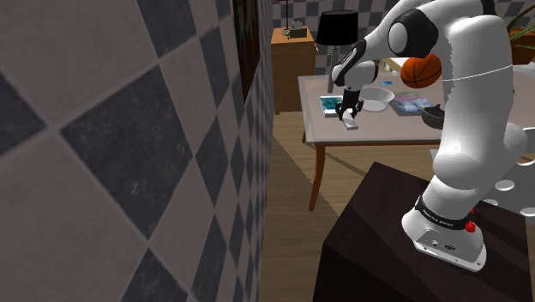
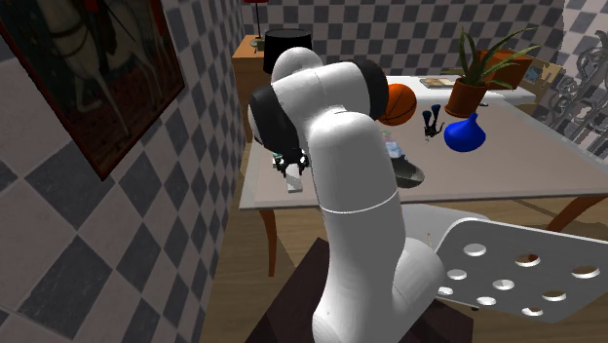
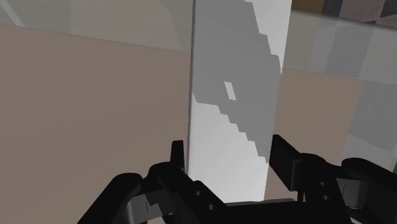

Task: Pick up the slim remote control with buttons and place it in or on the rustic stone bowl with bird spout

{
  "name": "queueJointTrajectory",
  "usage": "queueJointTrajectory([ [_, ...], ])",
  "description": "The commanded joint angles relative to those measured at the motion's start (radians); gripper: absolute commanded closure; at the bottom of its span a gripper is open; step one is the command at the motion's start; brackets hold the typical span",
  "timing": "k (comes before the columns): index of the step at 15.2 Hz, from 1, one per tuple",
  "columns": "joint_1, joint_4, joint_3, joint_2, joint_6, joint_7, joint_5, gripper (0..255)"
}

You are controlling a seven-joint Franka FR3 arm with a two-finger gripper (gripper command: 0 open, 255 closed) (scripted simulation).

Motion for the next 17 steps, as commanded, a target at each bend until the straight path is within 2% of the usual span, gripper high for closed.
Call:
queueJointTrajectory([
  [1, 0.004, 0.003, -0.007, -0.018, -0.019, 0.006, -0.01, 255],
  [17, 0.034, 0.051, -0.048, -0.148, -0.186, 0.059, -0.089, 255],
])
